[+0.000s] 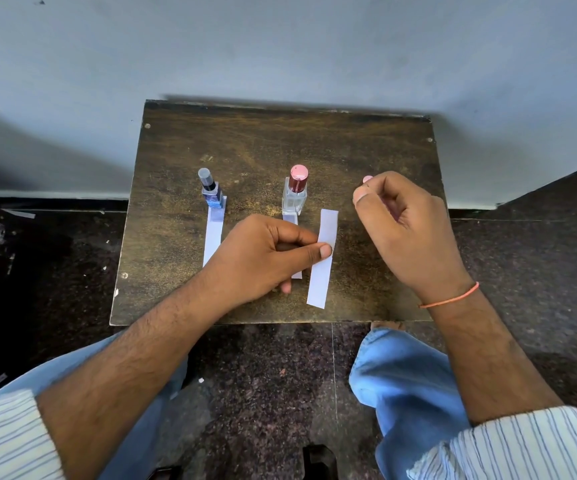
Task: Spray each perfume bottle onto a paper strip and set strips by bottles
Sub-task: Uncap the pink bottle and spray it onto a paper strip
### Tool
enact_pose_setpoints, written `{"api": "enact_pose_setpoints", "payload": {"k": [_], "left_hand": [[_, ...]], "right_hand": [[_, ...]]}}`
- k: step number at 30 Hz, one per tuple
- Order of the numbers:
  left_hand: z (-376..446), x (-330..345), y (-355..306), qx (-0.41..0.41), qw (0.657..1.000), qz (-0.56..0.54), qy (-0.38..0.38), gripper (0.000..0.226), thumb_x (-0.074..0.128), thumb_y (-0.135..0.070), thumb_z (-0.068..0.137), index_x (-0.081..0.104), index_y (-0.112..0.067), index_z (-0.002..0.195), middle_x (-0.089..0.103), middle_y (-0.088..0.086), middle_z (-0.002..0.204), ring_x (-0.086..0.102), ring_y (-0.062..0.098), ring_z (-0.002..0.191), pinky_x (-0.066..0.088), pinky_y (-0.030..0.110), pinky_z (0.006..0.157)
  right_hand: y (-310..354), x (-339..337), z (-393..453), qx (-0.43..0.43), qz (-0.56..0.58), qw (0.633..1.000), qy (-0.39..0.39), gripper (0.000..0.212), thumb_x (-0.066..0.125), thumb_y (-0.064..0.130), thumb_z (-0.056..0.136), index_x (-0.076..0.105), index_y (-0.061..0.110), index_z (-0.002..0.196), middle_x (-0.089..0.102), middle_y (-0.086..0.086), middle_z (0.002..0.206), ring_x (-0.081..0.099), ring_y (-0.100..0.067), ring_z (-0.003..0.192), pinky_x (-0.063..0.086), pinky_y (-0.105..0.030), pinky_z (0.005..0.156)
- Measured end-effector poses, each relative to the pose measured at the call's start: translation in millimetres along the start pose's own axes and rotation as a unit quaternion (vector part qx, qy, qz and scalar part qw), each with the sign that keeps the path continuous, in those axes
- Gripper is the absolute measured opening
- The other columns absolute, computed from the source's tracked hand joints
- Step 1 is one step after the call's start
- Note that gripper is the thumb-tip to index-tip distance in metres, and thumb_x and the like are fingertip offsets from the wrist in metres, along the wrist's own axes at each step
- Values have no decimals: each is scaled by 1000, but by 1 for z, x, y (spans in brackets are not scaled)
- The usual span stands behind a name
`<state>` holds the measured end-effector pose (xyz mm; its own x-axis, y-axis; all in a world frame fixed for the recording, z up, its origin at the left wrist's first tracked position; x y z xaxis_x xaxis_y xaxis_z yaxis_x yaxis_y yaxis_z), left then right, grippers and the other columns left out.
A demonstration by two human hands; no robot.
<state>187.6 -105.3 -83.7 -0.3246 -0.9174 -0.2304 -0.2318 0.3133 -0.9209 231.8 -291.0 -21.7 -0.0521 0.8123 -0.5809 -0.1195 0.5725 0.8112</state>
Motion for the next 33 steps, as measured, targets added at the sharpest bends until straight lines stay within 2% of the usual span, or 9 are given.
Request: {"api": "enact_pose_setpoints", "payload": {"k": [5,11,14,17,20,22,25,31,33], "left_hand": [[0,0,0,-4,1000,-29,-3,9,79,-29,97,86,-23,100,79,-5,69,60,13,45,45,16,52],[1,-1,2,-17,998,-54,-9,9,80,-27,97,87,-21,99,79,17,75,59,14,44,46,19,54],[1,1,3,-21,998,-59,-5,9,80,-27,97,87,-21,99,81,10,74,59,14,45,47,19,54],[1,0,5,-28,998,-64,-9,9,81,-28,96,87,-21,98,81,5,73,59,16,45,47,20,55],[2,0,5,-27,998,-64,-8,11,81,-29,96,87,-20,101,82,14,80,59,17,46,48,20,56],[2,0,5,-25,997,-67,-8,12,81,-29,96,86,-19,101,82,17,81,59,17,46,48,20,55],[3,0,6,-28,997,-67,-13,12,81,-30,95,86,-19,99,81,12,76,59,15,45,48,22,55],[4,3,4,-32,997,-67,-19,15,81,-34,95,86,-20,95,77,18,70,58,13,43,47,32,61],[5,3,4,-36,997,-63,-24,15,81,-34,95,86,-19,94,74,8,61,58,12,42,47,29,59]], "right_hand": [[-3,0,2,7,2,1000,14,42,59,46,101,63,12,77,42,8,59,40,-8,57,54,-56,101],[-1,-1,1,11,23,1000,12,35,57,45,94,69,13,83,58,-9,68,49,-15,62,56,-50,85],[-6,0,2,21,32,999,16,42,56,48,98,69,10,84,54,-13,68,48,-20,61,56,-56,89],[-15,1,2,41,34,998,24,54,53,59,99,68,8,88,55,-17,72,52,-33,68,53,-52,75],[-21,2,3,71,56,995,47,52,65,66,91,71,15,89,68,-10,83,66,-13,80,52,-38,79],[-26,6,3,95,88,988,87,35,81,52,90,76,17,89,74,5,79,70,7,88,53,-24,83],[-37,17,-1,136,110,973,152,11,82,25,96,79,15,94,61,19,55,55,5,53,39,-8,52],[-43,28,-10,179,120,952,218,10,75,25,99,77,17,96,69,5,74,62,-15,67,40,-27,49],[-43,28,-10,181,137,948,224,10,72,23,102,75,16,97,72,5,77,65,-16,71,42,-30,52]]}}
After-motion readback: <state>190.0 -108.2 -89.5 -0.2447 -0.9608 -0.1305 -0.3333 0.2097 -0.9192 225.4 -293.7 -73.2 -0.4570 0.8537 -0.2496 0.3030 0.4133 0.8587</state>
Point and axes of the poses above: each hand's wrist, its own z-axis towards the middle knuckle, its own x-axis out of the palm, y = z × x, the point moved 8 cm from there along z, towards the middle knuckle
